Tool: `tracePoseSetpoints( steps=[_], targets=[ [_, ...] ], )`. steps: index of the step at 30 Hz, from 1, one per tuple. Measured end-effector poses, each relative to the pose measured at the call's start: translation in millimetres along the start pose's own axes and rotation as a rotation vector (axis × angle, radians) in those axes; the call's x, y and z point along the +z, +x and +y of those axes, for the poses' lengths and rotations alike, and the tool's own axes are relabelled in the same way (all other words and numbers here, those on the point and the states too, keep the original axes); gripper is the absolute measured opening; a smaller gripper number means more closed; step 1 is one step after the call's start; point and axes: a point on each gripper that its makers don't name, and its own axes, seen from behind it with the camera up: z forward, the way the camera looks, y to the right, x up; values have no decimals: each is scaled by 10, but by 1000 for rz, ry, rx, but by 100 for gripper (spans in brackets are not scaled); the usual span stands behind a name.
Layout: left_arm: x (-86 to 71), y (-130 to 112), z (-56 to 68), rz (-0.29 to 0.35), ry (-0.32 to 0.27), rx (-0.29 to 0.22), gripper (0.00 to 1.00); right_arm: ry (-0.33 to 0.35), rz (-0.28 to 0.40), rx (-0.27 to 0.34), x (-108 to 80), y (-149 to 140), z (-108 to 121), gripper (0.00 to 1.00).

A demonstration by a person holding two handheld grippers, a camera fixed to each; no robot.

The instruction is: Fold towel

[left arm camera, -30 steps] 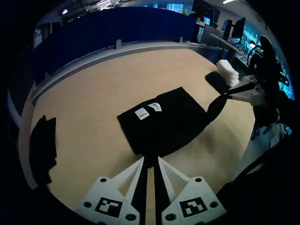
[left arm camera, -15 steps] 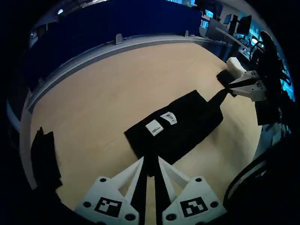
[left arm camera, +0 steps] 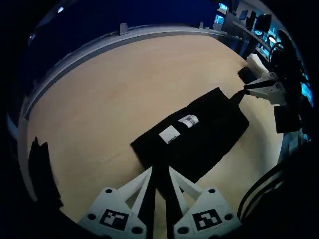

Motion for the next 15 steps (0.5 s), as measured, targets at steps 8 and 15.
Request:
tracePoseSetpoints(
  steps=[8,15],
  targets=[
    [144,51,-160,41,68,26,29,-24,-5,-15,77,-27,51,14],
    [156,126,-305,80,129,21,51,-66,-4,-12,108,-27,122,39]
  ],
)
